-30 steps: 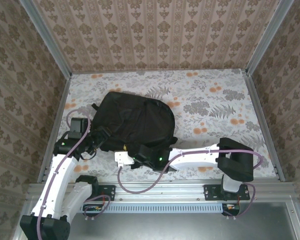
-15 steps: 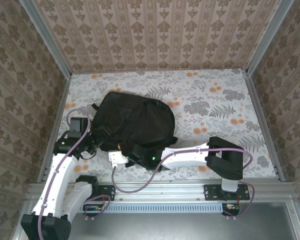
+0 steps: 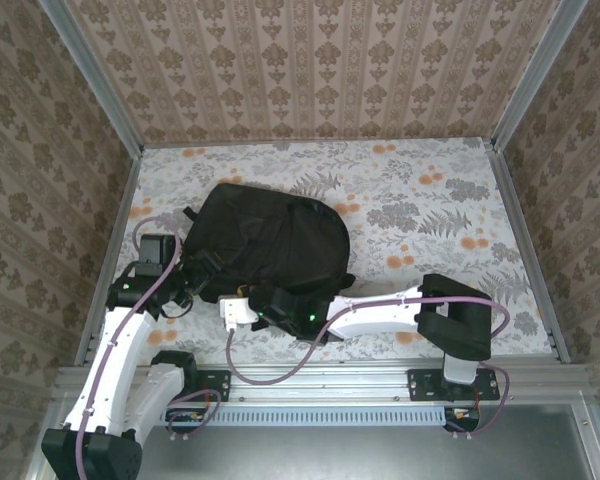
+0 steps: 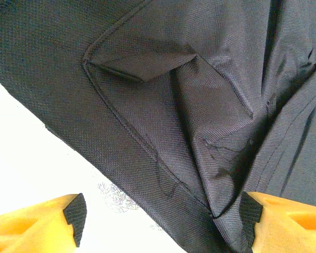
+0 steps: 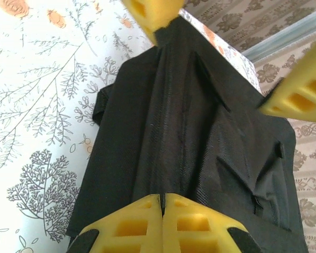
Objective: Pack the student bag
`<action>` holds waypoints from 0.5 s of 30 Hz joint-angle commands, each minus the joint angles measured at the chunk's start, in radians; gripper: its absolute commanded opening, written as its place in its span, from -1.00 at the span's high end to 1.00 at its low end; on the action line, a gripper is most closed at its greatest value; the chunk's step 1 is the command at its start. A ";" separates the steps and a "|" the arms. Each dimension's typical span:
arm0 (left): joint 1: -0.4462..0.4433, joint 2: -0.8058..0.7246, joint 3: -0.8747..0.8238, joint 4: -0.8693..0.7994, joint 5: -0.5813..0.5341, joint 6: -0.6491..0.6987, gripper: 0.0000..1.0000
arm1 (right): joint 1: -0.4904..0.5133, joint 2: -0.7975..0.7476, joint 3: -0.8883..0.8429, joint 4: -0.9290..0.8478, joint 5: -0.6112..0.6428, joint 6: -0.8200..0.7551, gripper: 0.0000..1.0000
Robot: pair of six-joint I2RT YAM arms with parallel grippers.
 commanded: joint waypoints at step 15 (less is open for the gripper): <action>-0.018 0.009 -0.038 0.024 0.018 -0.012 -0.51 | -0.080 -0.216 -0.172 0.074 -0.093 0.353 1.00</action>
